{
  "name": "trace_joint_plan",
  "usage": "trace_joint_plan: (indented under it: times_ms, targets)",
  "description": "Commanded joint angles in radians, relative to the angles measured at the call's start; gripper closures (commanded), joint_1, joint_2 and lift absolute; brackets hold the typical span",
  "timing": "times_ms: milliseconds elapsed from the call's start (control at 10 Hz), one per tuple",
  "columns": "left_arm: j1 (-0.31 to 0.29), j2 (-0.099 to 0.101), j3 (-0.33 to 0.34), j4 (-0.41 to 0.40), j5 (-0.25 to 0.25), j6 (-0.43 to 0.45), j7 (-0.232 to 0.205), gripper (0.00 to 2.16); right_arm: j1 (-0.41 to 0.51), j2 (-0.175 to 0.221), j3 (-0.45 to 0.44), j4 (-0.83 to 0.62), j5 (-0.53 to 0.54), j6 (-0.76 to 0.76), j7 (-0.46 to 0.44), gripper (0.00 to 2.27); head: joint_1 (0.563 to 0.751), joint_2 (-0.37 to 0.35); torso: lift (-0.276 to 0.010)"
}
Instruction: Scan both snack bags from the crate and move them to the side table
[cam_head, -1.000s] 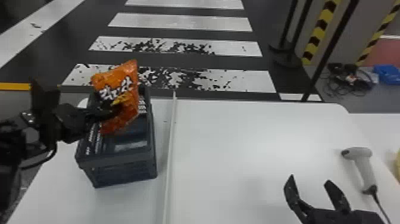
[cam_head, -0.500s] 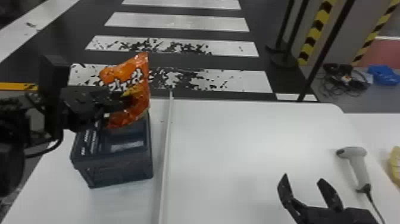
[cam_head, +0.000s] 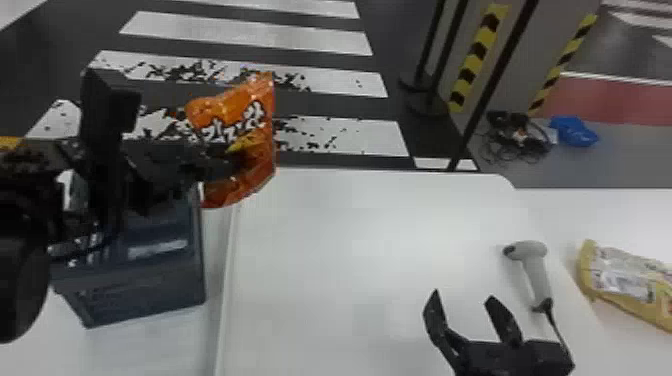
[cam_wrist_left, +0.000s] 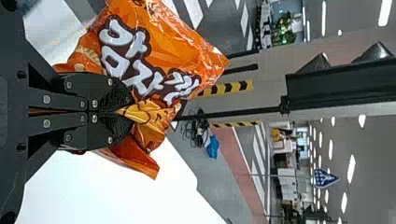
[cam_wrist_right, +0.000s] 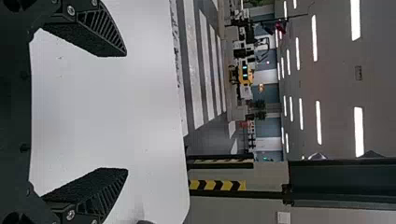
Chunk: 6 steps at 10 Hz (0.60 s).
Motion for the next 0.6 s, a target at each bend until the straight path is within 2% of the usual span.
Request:
trace_joint_plan:
  times_ms: [0, 200, 300, 400, 500]
  targets:
    - [-0.003, -0.044, -0.086, 0.015, -0.040, 0.004, 0.003, 2.14, -0.003, 0.000, -0.022, -0.006, -0.004, 0.000, -0.001, 0.12, 0.695, -0.222, -0.099]
    - [-0.018, -0.087, -0.212, 0.060, -0.082, 0.007, 0.013, 2.14, -0.004, 0.002, -0.048, -0.023, -0.010, 0.009, -0.002, 0.12, 0.695, -0.321, -0.099]
    - [-0.020, -0.107, -0.261, 0.092, -0.109, 0.007, 0.014, 2.14, -0.006, 0.002, -0.055, -0.023, -0.013, 0.009, -0.002, 0.12, 0.695, -0.348, -0.099]
    - [-0.024, -0.124, -0.305, 0.127, -0.135, 0.007, 0.014, 2.14, -0.006, 0.002, -0.055, -0.023, -0.015, 0.009, -0.002, 0.12, 0.695, -0.350, -0.099]
    - [-0.032, -0.130, -0.342, 0.166, -0.160, 0.007, 0.014, 2.14, -0.006, 0.000, -0.057, -0.024, -0.021, 0.000, -0.002, 0.12, 0.695, -0.350, -0.099]
